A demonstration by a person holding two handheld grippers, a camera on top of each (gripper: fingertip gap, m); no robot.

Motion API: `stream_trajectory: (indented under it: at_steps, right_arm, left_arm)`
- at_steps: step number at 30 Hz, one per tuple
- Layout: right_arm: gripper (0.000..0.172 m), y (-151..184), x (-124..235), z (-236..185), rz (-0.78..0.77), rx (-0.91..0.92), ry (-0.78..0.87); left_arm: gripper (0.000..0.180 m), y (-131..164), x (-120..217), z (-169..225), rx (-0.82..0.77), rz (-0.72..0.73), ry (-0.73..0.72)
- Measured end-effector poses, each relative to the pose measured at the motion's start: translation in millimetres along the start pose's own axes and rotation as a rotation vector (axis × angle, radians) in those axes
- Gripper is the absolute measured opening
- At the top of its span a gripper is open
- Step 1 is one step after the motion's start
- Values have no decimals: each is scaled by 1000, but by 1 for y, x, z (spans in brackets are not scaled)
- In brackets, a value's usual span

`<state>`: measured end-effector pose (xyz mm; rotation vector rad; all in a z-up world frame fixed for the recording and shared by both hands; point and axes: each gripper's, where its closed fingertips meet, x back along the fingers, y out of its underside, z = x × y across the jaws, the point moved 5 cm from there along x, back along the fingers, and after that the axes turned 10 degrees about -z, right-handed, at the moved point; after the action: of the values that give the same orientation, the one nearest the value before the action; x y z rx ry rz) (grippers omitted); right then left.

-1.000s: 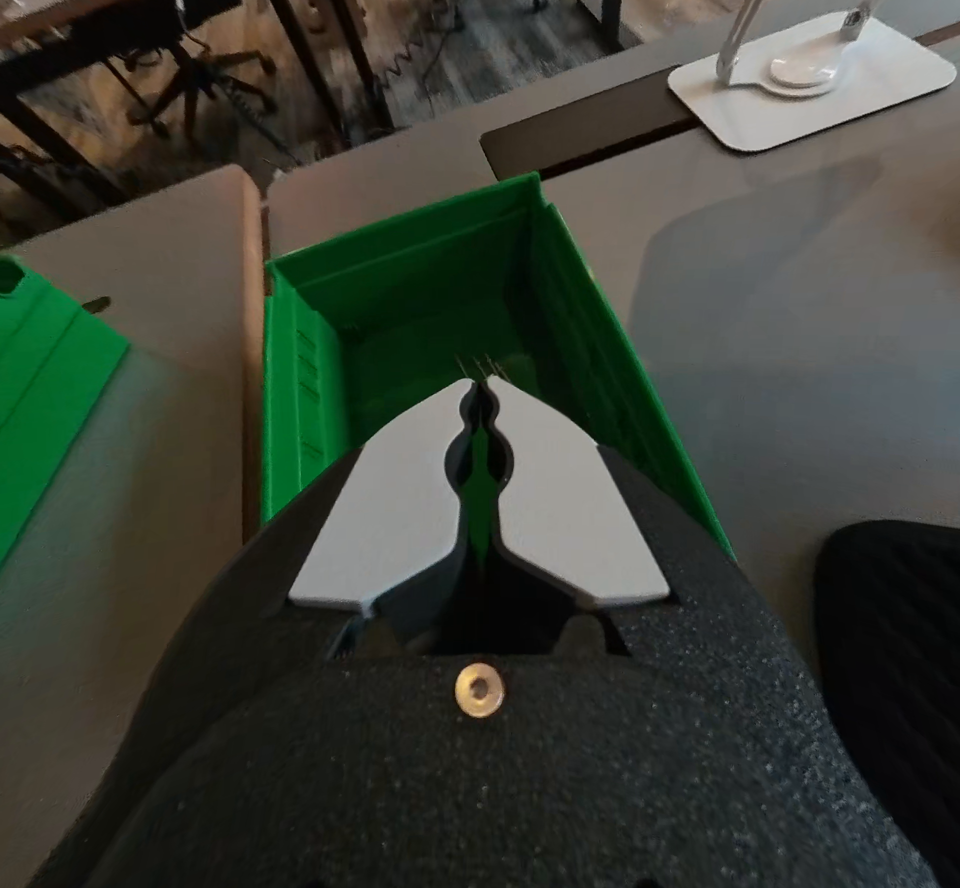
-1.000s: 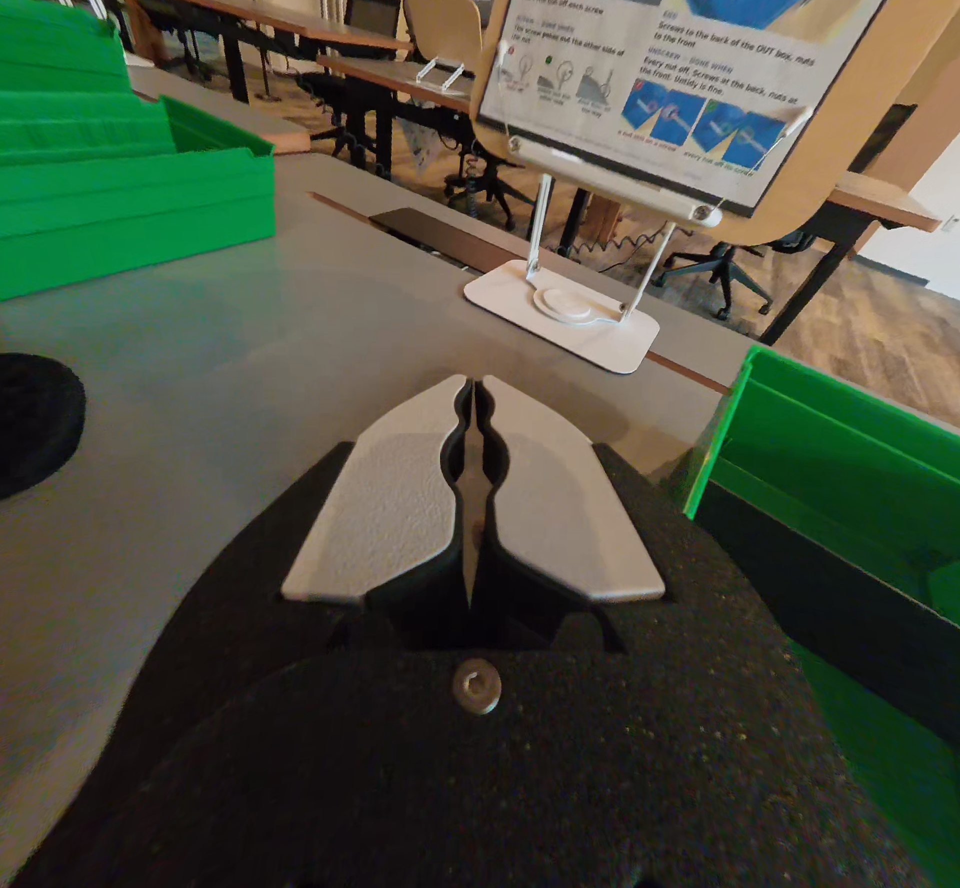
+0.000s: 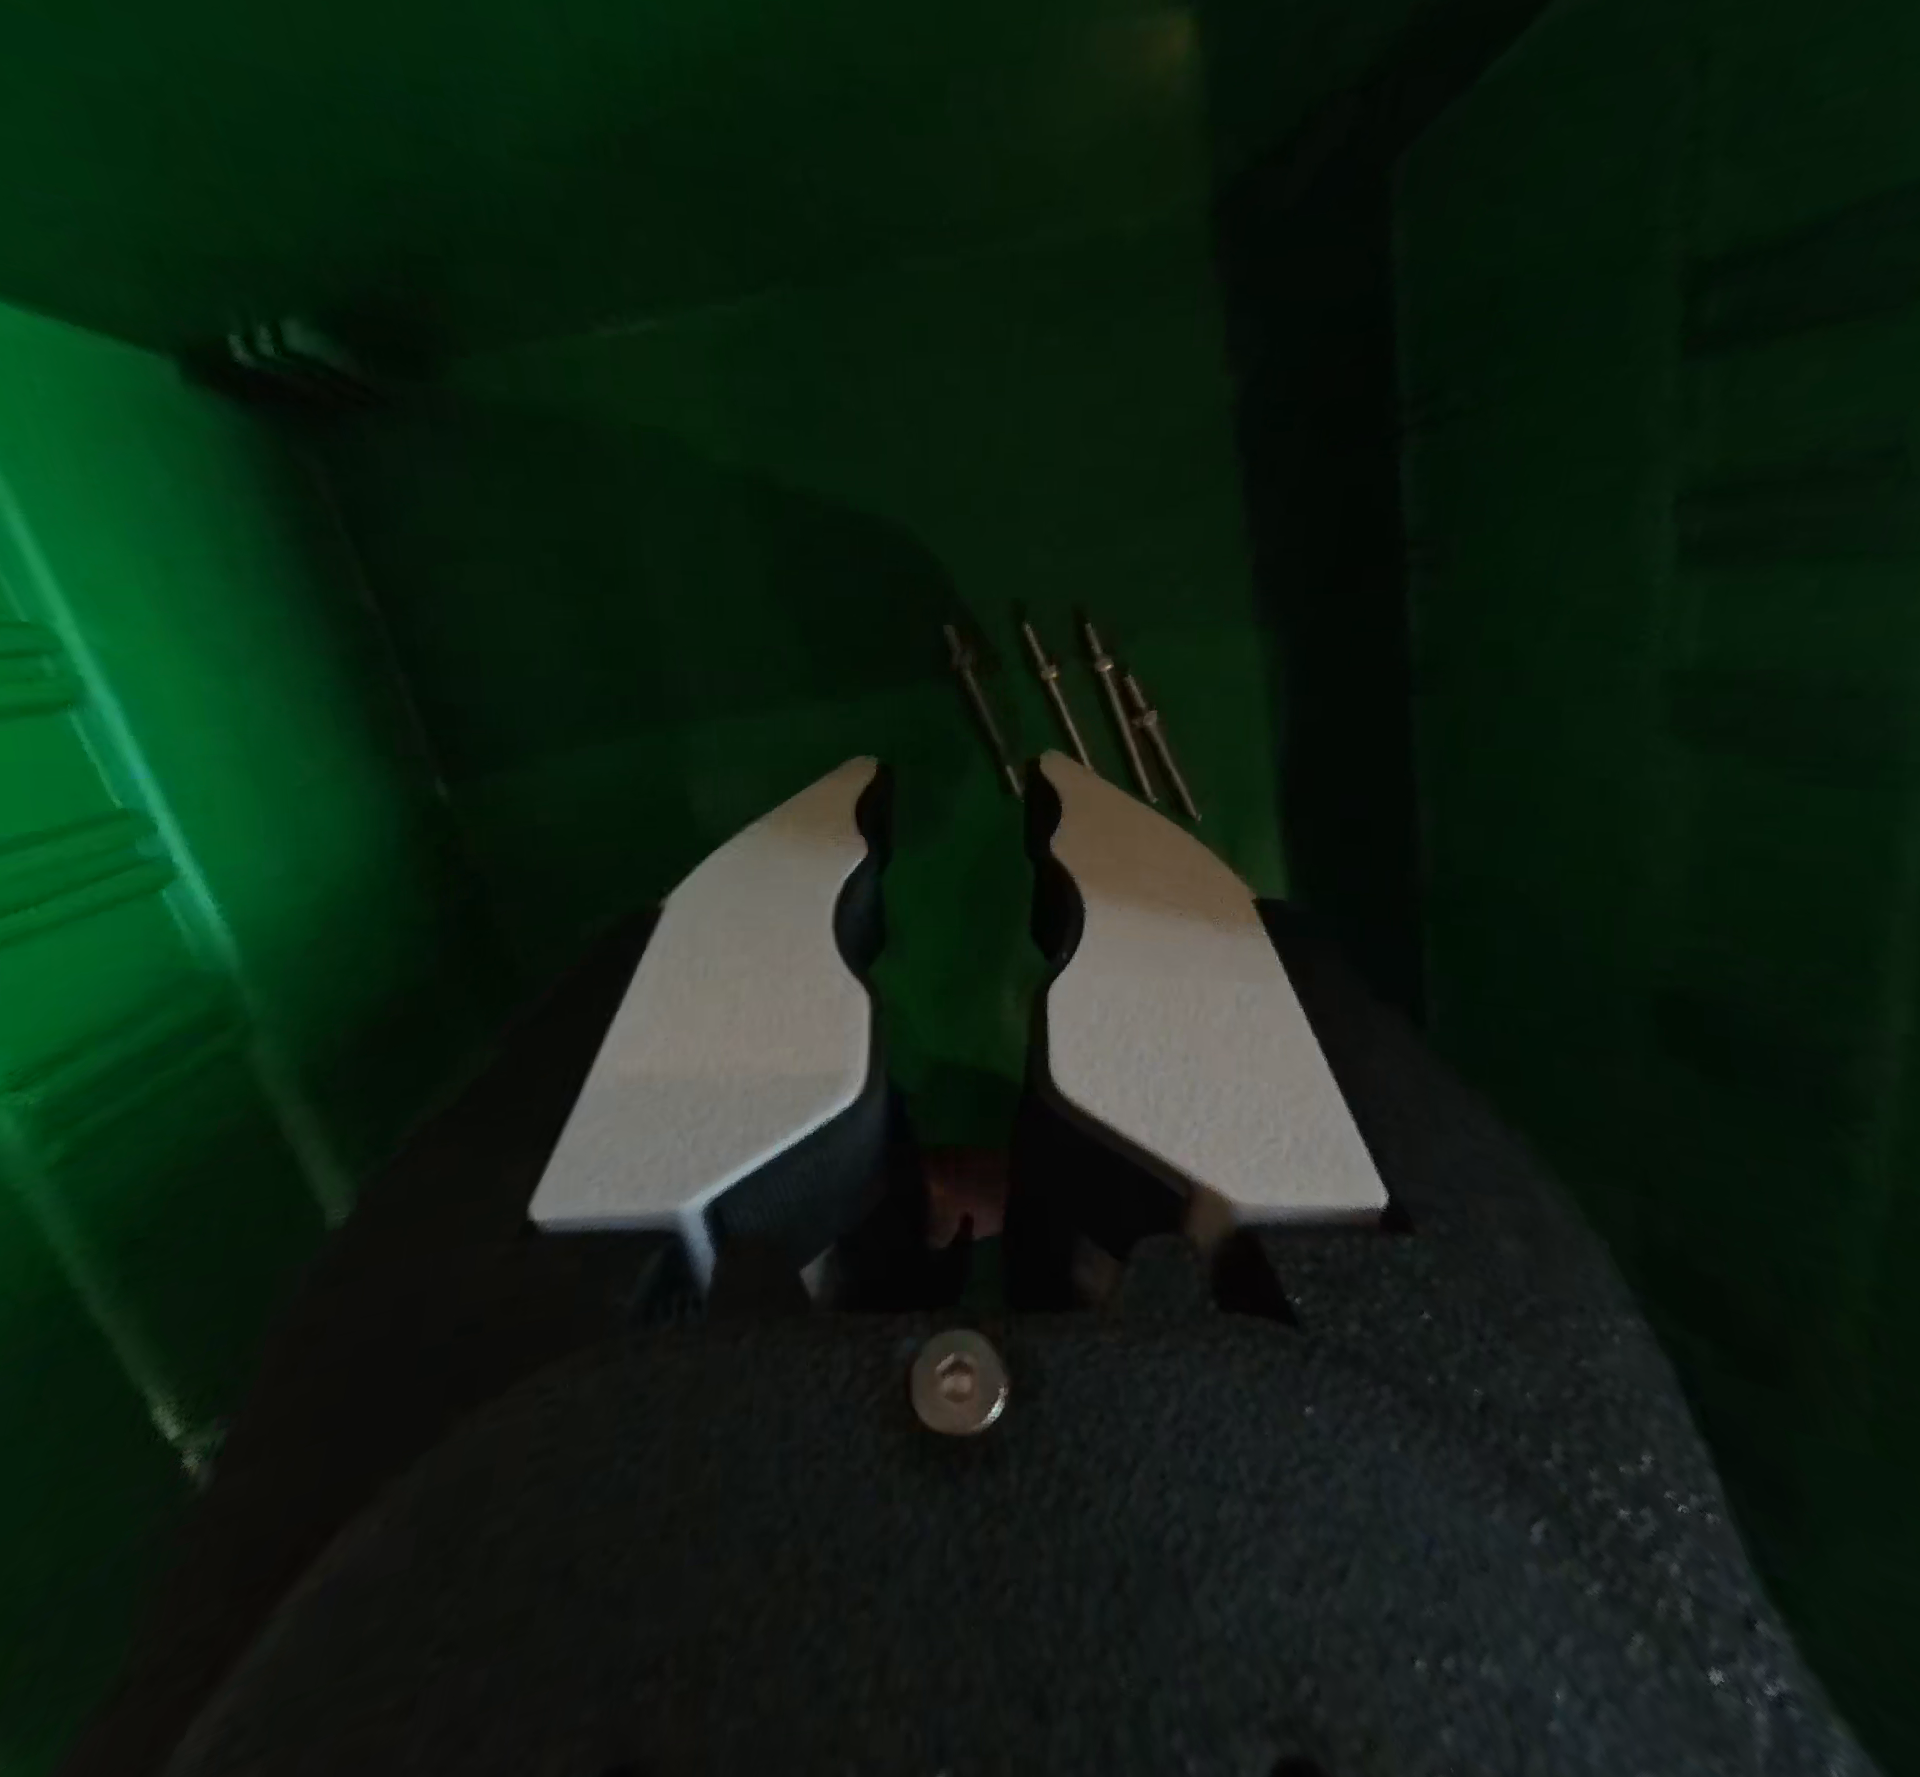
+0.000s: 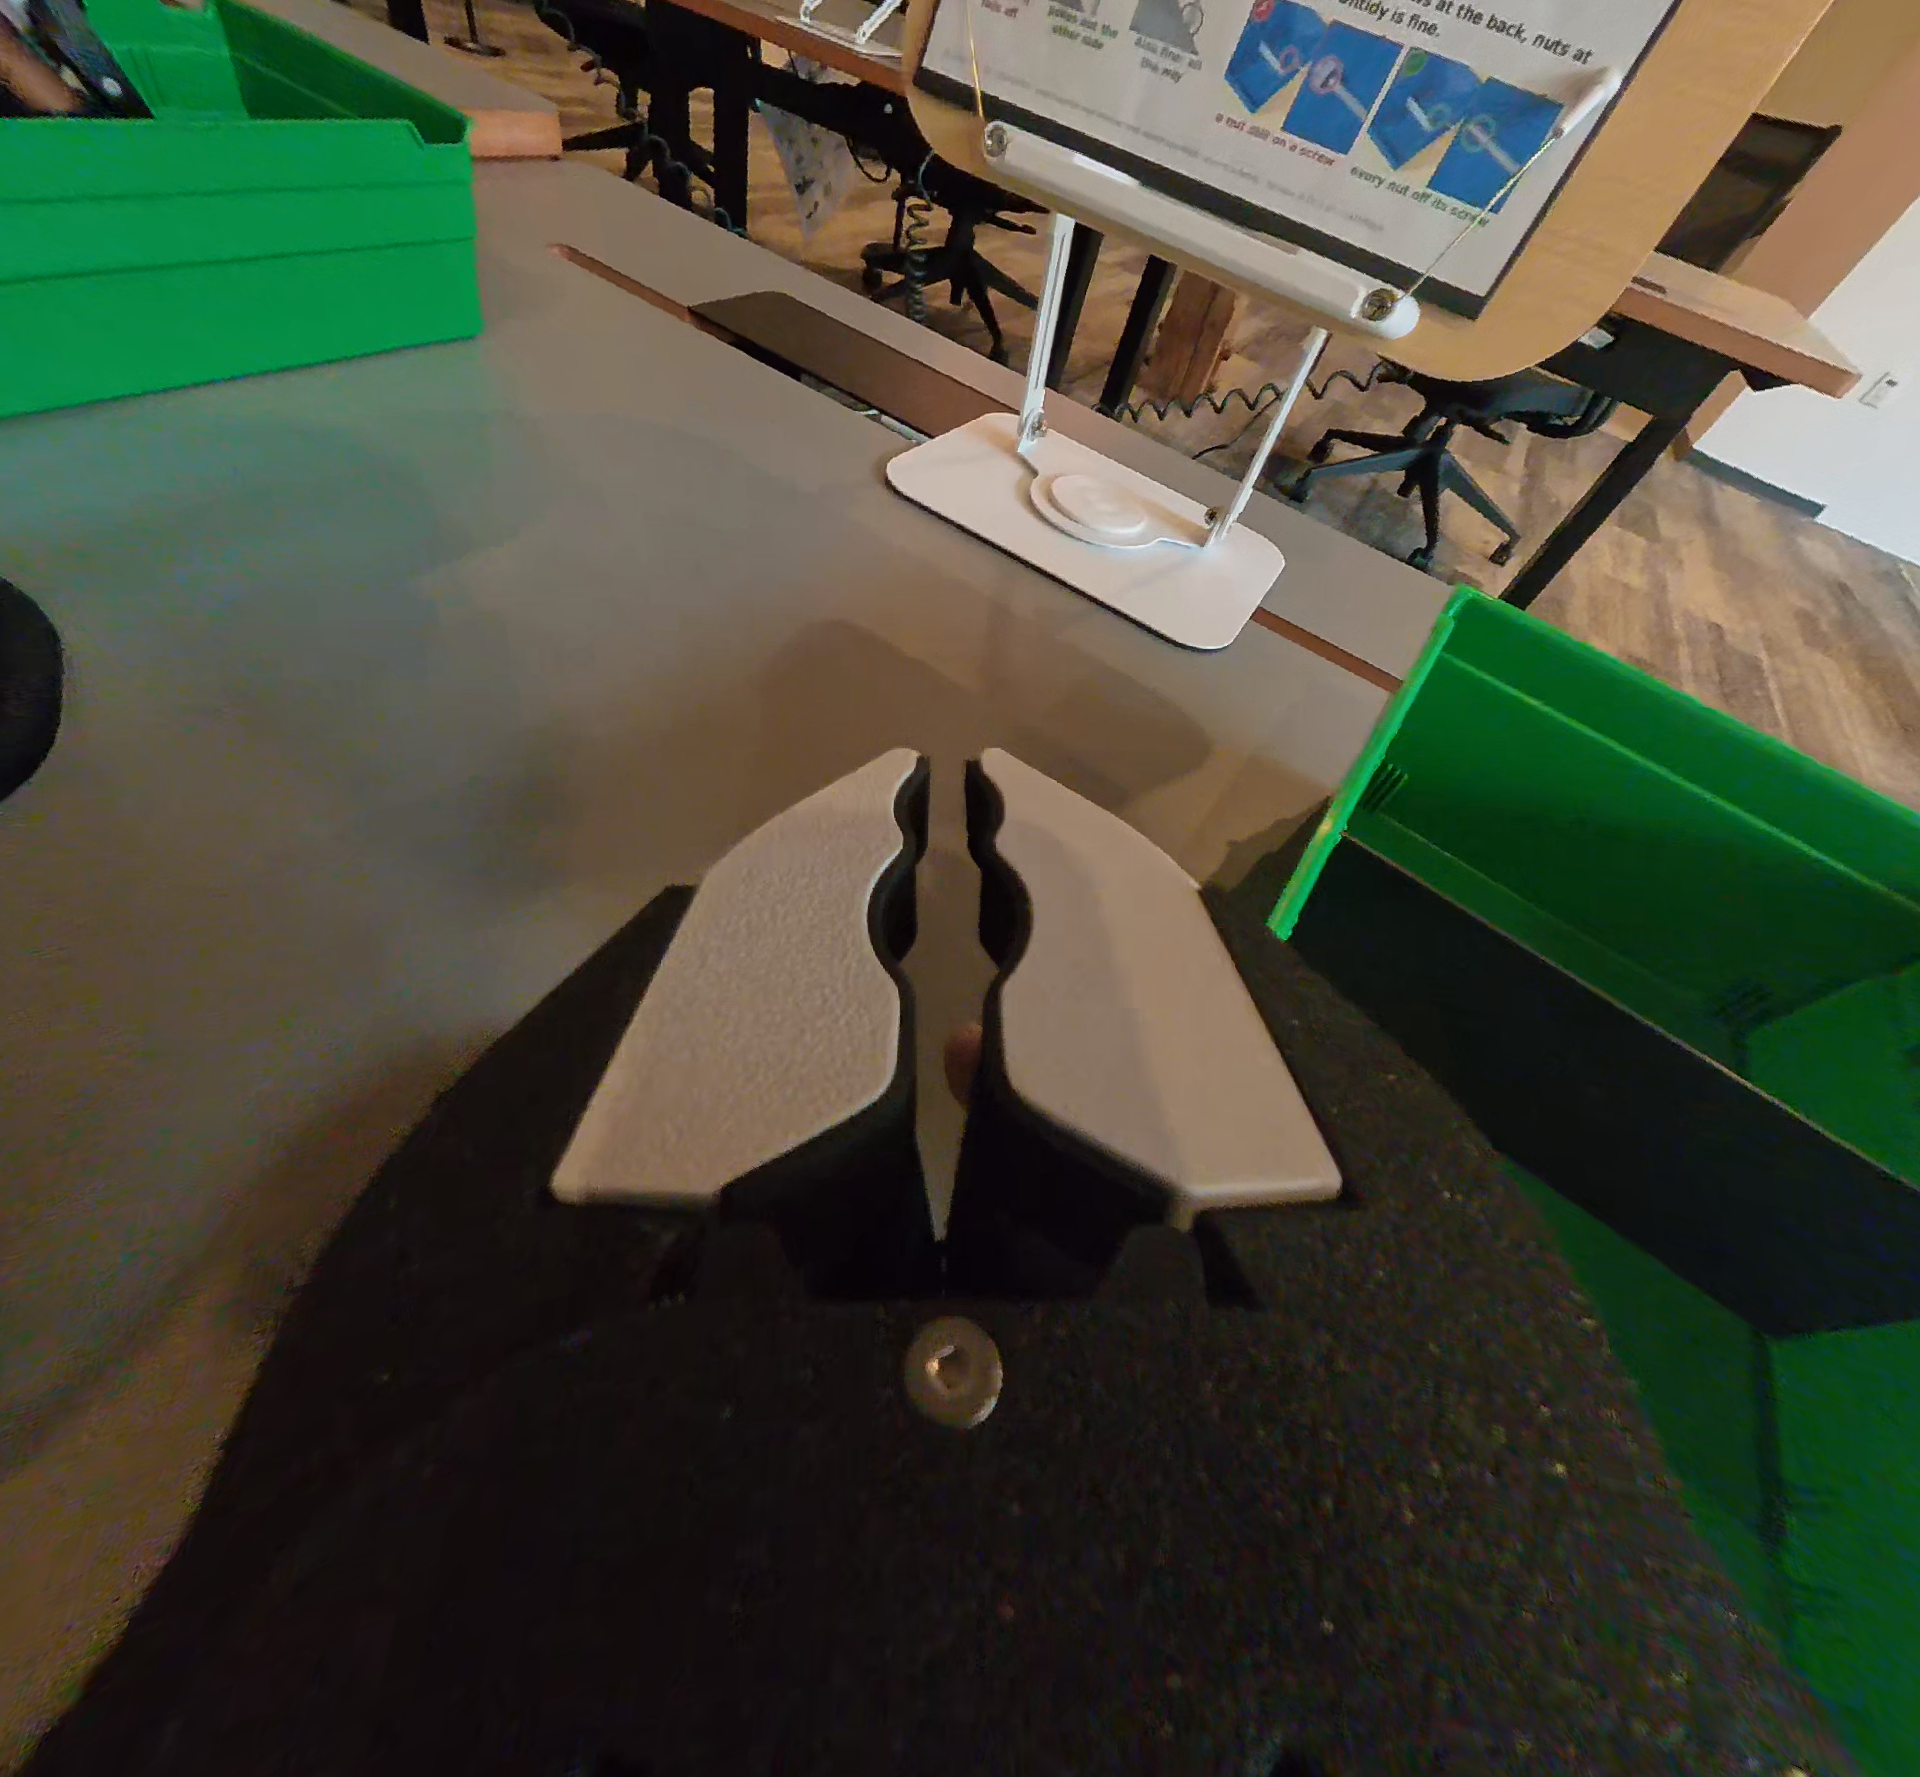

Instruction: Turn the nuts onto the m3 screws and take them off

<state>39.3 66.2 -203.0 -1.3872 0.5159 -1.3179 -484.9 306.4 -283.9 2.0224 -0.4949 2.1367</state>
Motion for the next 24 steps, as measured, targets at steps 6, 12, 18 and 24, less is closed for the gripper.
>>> stream_trajectory:
  at_steps: [6, 12, 18, 24]
  right_arm:
    - [6, -1, 2, 3, 6, -2, 8]
    - [6, 2, 3, 5, 3, -4, 20]
    - [7, 2, 5, 5, 4, 0, 28]
    - [7, 2, 8, 6, 5, 5, 39]
  left_arm:
    - [23, -1, -5, 1, -6, -9, -24]
    - [21, -2, -5, 4, -16, -6, -27]
    - [16, -2, -6, 6, -9, 0, -22]
    - [4, 1, -6, 1, 14, 17, -16]
